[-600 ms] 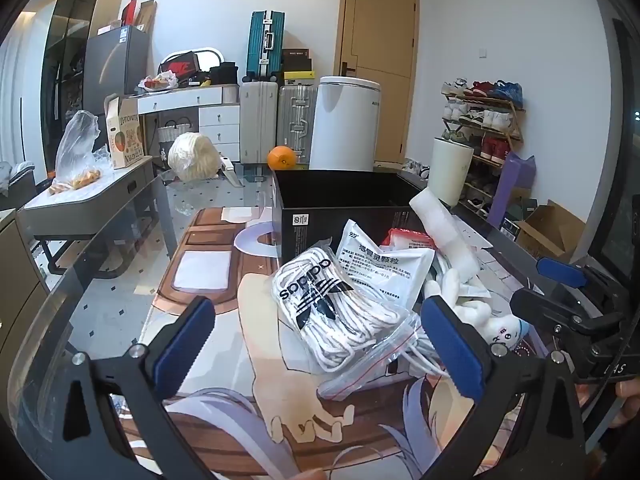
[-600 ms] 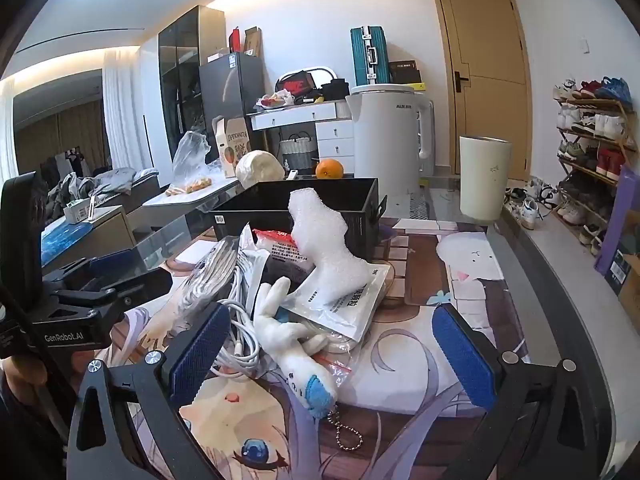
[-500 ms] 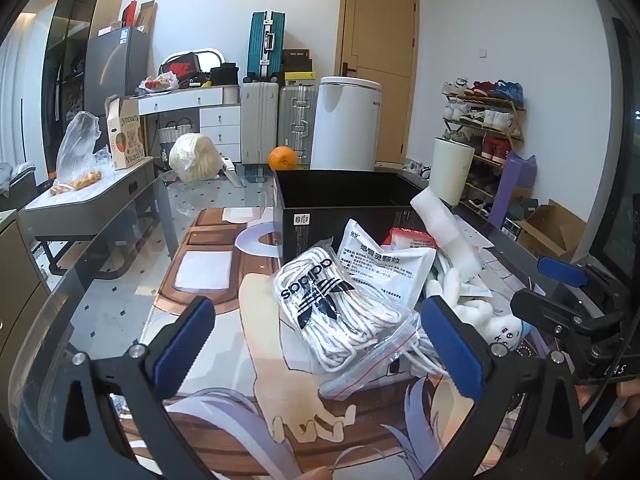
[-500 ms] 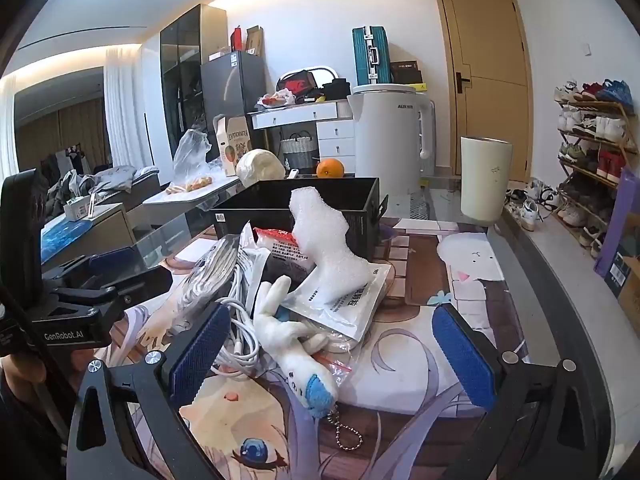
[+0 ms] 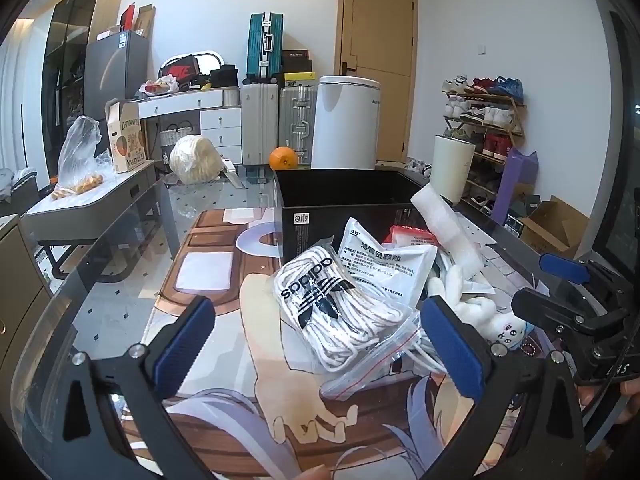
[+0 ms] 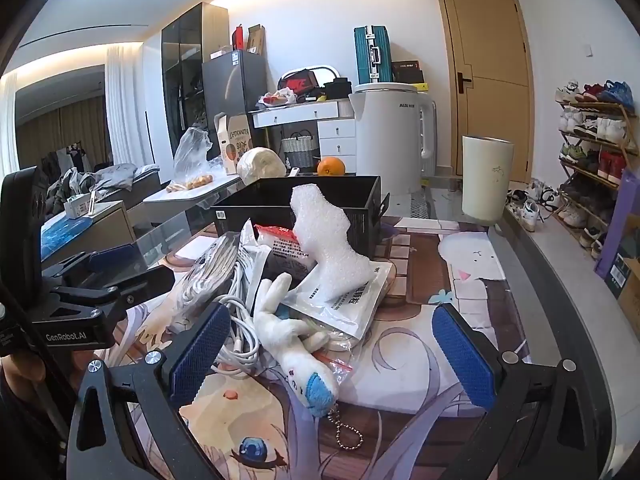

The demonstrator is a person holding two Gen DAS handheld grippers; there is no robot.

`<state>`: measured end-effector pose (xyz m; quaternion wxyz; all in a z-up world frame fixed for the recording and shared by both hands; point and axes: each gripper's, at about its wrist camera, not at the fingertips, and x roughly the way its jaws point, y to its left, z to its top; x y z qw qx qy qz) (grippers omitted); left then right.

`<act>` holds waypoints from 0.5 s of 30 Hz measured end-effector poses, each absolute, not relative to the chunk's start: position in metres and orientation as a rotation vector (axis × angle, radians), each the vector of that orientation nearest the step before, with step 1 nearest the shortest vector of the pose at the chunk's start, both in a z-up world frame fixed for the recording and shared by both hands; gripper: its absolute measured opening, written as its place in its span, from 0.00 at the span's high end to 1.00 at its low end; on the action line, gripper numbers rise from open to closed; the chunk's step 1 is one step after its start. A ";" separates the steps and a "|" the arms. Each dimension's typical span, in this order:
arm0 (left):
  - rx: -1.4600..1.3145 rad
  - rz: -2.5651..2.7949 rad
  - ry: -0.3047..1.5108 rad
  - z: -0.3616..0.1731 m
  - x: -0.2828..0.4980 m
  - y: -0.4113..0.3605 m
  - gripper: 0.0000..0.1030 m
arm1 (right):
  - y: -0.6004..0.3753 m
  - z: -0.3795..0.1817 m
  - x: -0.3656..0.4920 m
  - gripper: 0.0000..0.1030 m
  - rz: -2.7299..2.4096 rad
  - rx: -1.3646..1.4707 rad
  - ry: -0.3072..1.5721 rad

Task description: Organize soft objects

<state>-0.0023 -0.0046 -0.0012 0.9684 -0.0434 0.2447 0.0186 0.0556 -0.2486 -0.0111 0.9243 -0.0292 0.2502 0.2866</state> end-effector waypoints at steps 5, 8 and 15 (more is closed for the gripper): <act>-0.086 0.042 0.497 -0.002 -0.002 -0.004 0.00 | -0.251 -0.014 0.058 0.00 0.592 -0.060 0.524; -0.088 0.044 0.494 -0.003 -0.002 -0.003 0.00 | -0.250 -0.015 0.058 0.00 0.591 -0.064 0.521; -0.098 0.048 0.494 -0.004 0.000 0.001 0.00 | -0.251 -0.016 0.056 0.00 0.591 -0.062 0.524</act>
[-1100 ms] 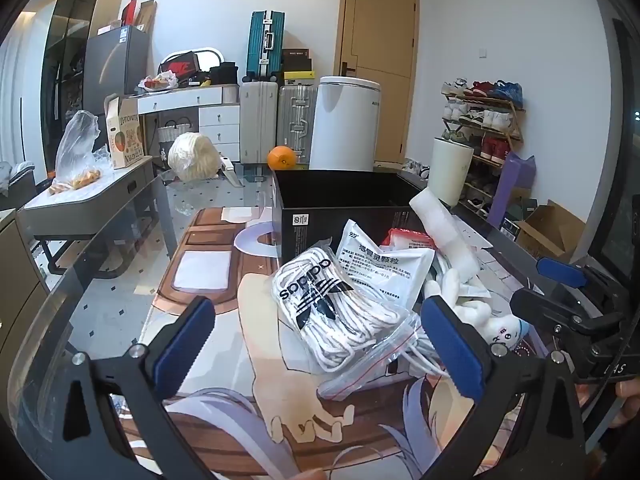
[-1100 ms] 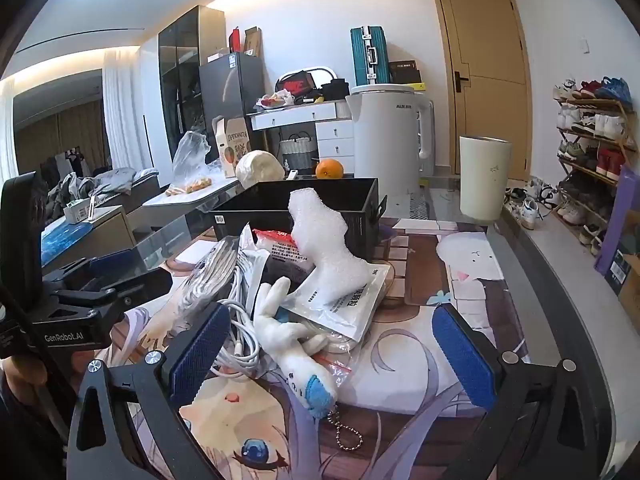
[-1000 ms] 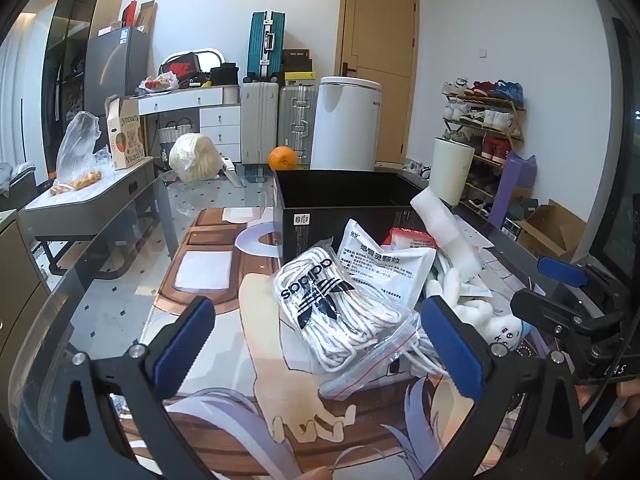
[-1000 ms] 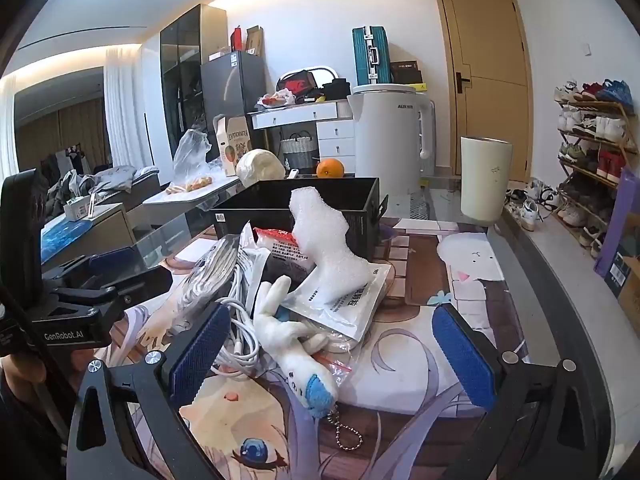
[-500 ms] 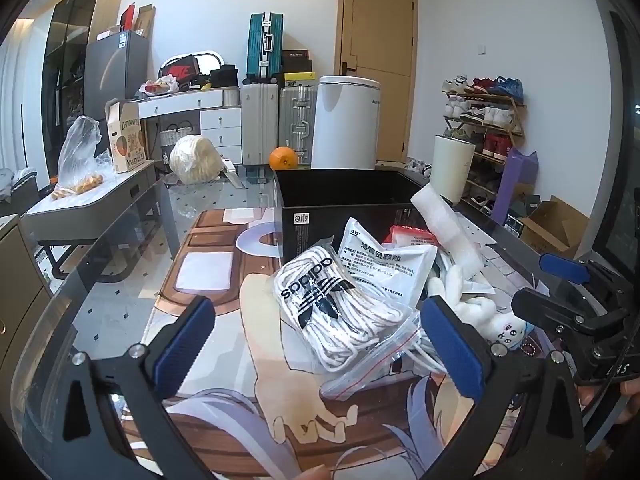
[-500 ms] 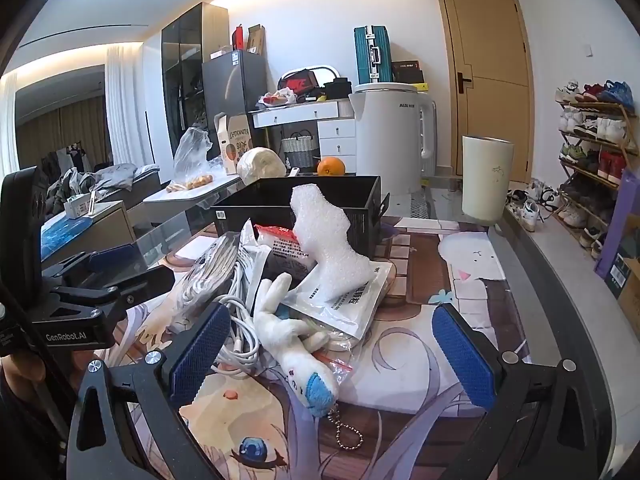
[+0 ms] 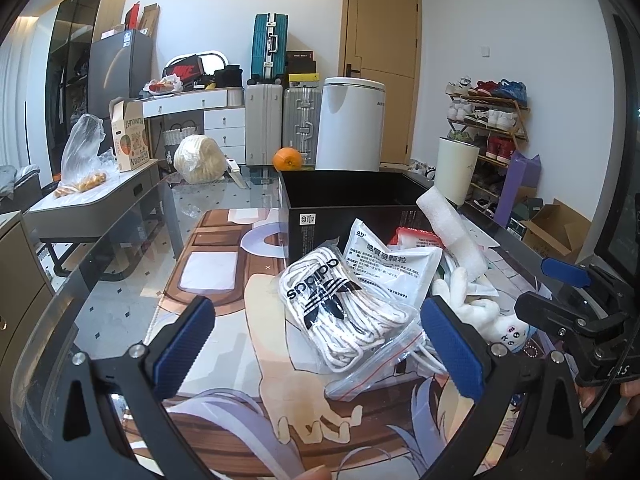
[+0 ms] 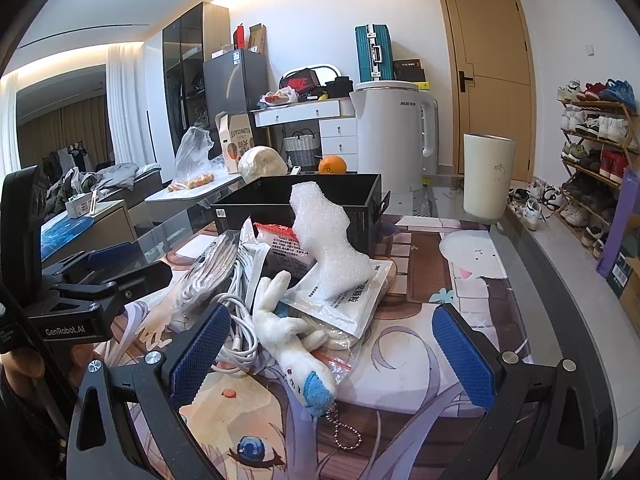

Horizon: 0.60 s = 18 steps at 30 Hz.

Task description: Organize soft objects

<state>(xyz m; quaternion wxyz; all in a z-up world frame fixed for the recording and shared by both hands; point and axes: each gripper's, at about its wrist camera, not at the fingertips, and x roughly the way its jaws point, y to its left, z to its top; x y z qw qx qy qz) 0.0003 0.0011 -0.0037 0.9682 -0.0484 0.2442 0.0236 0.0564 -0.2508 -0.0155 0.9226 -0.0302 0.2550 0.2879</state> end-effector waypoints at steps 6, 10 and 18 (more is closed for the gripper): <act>-0.101 0.047 0.494 -0.005 0.002 0.002 0.00 | -0.251 -0.016 0.055 0.00 0.595 -0.061 0.524; -0.094 0.048 0.497 -0.004 0.001 0.003 0.00 | -0.252 -0.016 0.055 0.00 0.596 -0.062 0.524; -0.090 0.052 0.495 -0.004 0.000 0.001 0.00 | -0.251 -0.016 0.057 0.00 0.595 -0.060 0.524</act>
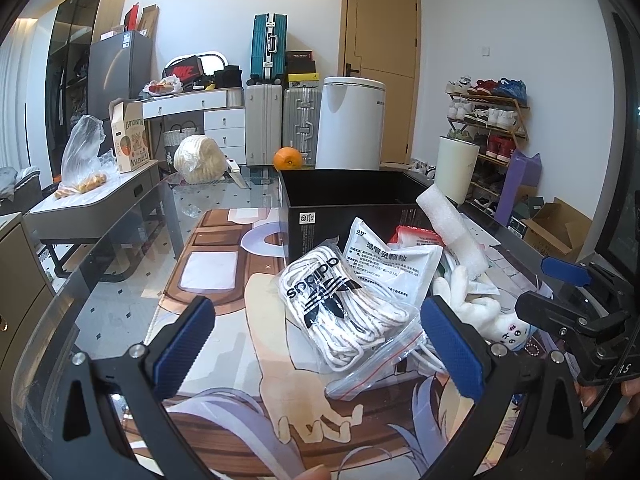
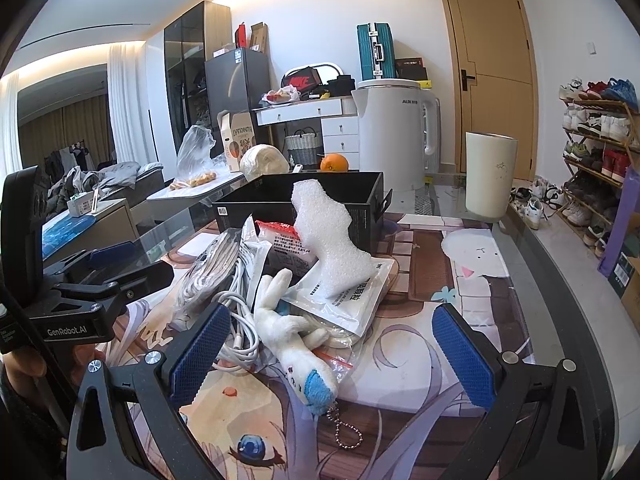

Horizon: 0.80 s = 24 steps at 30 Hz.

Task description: Organize soft objects

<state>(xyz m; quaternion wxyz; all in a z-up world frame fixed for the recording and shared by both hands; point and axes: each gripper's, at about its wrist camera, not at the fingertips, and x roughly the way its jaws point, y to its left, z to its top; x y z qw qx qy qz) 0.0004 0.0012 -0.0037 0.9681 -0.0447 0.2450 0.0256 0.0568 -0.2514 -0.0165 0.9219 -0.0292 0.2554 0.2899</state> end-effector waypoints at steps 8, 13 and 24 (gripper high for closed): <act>-0.087 0.050 0.497 -0.004 0.001 0.000 0.00 | -0.252 -0.017 0.057 0.00 0.597 -0.061 0.524; -0.087 0.052 0.494 -0.004 0.001 -0.001 0.00 | -0.251 -0.017 0.057 0.00 0.595 -0.061 0.524; -0.086 0.052 0.494 -0.004 0.001 -0.001 0.00 | -0.252 -0.017 0.057 0.00 0.597 -0.061 0.524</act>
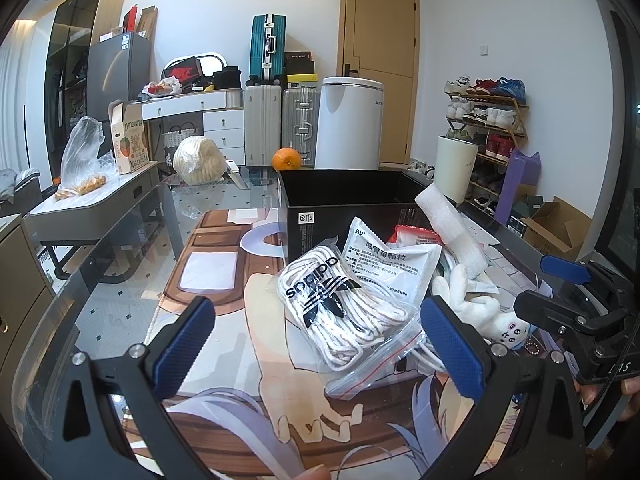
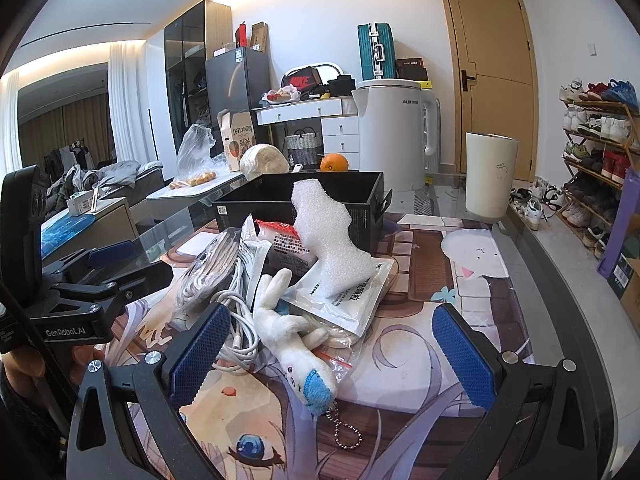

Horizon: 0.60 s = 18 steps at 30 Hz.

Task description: Organize soft objects

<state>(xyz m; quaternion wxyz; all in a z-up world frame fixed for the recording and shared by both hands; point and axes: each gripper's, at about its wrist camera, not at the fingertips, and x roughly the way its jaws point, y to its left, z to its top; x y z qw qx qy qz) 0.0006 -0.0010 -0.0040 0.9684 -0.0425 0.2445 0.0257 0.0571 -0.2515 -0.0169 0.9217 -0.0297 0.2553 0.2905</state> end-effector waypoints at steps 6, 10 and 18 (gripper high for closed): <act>-0.085 0.052 0.494 -0.004 0.001 -0.001 0.00 | -0.251 -0.017 0.057 0.00 0.597 -0.062 0.524; -0.086 0.052 0.494 -0.004 0.001 -0.001 0.00 | -0.251 -0.017 0.057 0.00 0.596 -0.062 0.524; -0.085 0.049 0.494 -0.004 0.001 -0.001 0.00 | -0.251 -0.017 0.057 0.00 0.592 -0.063 0.524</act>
